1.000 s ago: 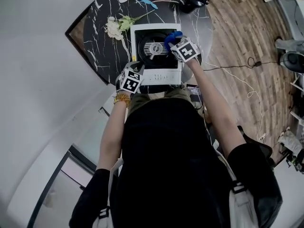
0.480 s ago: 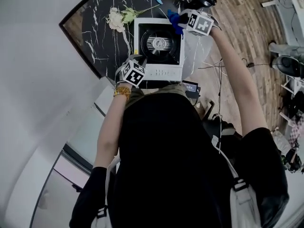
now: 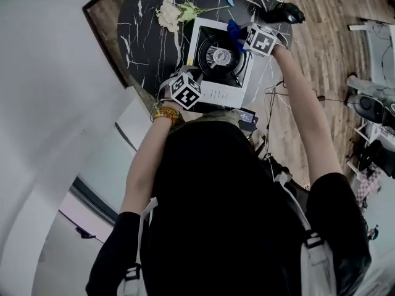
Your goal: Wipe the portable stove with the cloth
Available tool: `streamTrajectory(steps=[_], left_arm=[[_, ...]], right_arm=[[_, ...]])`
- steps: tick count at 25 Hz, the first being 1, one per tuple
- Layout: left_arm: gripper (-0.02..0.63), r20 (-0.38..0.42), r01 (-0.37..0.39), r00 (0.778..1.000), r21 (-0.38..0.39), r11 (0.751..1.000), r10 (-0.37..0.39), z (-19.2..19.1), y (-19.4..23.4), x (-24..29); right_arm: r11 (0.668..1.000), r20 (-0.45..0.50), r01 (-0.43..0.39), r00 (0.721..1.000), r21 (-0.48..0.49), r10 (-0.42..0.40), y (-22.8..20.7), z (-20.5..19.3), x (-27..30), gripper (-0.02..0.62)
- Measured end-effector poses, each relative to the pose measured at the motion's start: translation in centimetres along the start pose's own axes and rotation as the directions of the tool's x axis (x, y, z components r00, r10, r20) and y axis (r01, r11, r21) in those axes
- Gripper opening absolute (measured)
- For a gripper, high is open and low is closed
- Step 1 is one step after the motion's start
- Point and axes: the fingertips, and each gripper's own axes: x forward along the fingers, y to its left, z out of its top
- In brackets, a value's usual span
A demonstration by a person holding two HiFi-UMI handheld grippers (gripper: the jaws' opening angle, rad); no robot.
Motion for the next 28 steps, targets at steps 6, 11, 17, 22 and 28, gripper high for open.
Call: streamTrajectory(steps=[6,11,17,22,28], left_arm=[[0.023,-0.006,0.056,0.998,0.022,0.998,-0.056,0.7,-0.1,0.4],[0.025,0.005,0.075,0.997,0.029,0.997,-0.075,0.5,0.4,0.0],[0.031,0.077,0.186,0.98,-0.02,0.982,-0.184,0.1,0.1,-0.1],[0.038,0.128,0.227,0.966,-0.01,0.974,-0.224,-0.3,0.3,-0.1],[0.048,0.154,0.333,0.934,-0.04,0.942,-0.324,-0.4,-0.1,-0.3]], right_arm=[[0.998,0.095,-0.058,0.994,0.005,0.057,1.2,7.5,2.6,0.04],[0.992,0.133,-0.058,0.99,0.111,0.043,0.7,9.3,3.1,0.04],[0.761,0.409,0.078,0.805,0.644,-0.429,-0.7,10.6,-3.8,0.043],[0.827,0.175,0.348,0.871,0.442,-0.46,3.7,14.4,0.9,0.043],[0.781,-0.005,0.39,0.896,0.487,-0.445,2.7,12.9,4.6,0.041]])
